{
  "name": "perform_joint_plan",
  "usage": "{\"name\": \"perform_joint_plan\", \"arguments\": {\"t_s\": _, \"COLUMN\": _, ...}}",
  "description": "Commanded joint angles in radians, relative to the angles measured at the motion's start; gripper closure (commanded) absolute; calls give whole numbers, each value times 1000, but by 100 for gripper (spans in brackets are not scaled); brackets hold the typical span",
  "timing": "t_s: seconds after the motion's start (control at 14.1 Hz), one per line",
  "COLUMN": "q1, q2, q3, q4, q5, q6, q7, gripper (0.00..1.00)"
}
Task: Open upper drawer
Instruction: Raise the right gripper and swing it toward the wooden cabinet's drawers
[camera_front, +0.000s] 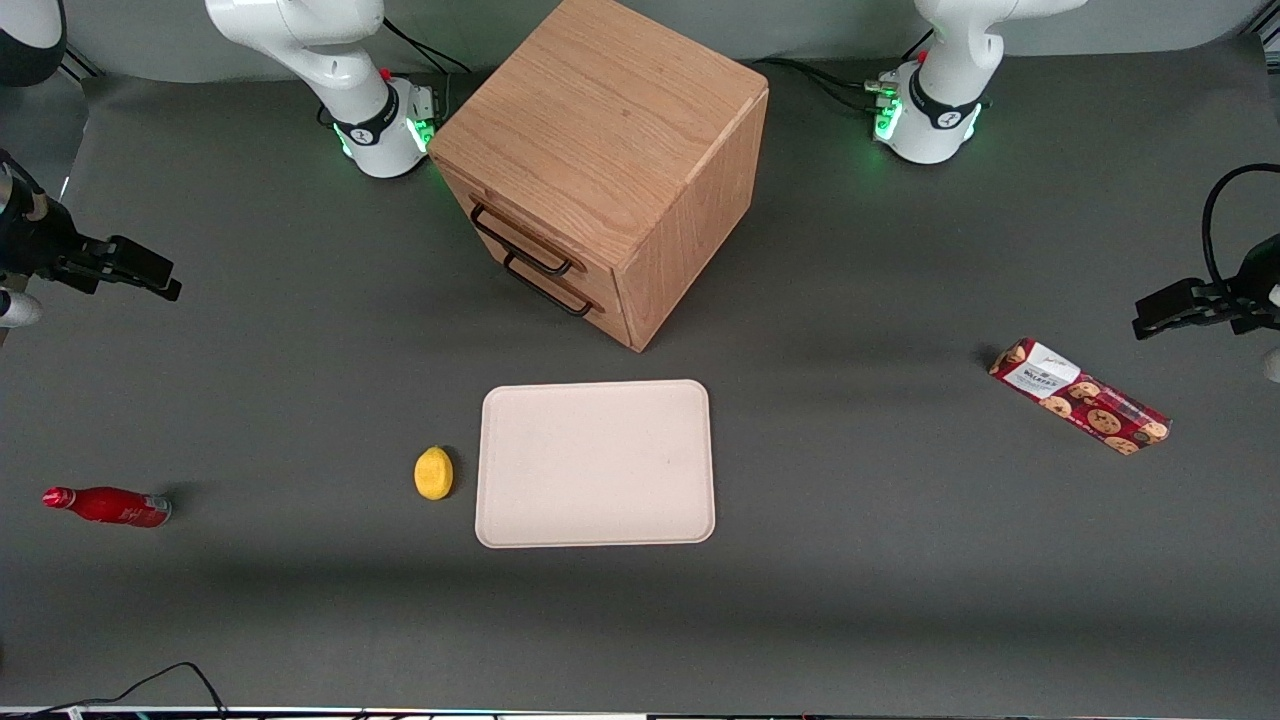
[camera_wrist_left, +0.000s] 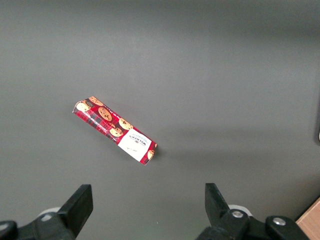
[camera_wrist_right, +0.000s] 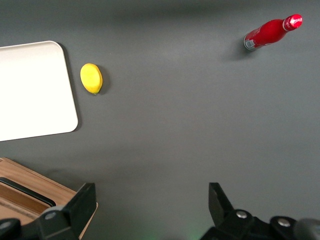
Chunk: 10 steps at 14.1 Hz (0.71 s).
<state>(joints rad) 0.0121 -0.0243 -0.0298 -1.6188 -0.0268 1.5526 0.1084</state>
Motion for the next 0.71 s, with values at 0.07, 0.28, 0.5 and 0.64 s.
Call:
{"name": "perform_joint_plan", "arguments": {"t_s": 0.07, "q1": 9, "q2": 14, "q3": -7, "q4": 31, "q5": 1, "q6": -9, "q7": 36, "gripper": 0}}
{"name": "perform_joint_plan", "arguments": {"t_s": 0.28, "q1": 9, "q2": 15, "q3": -7, "q4": 31, "q5": 1, "q6": -9, "q7": 33, "gripper": 0}}
{"name": "perform_joint_plan", "arguments": {"t_s": 0.5, "q1": 9, "q2": 15, "q3": -7, "q4": 33, "q5": -1, "q6": -9, "q7": 25, "gripper": 0}}
{"name": "perform_joint_plan", "arguments": {"t_s": 0.64, "q1": 11, "q2": 15, "q3": -7, "q4": 40, "q5": -1, "q6": -9, "q7": 27, "gripper": 0}}
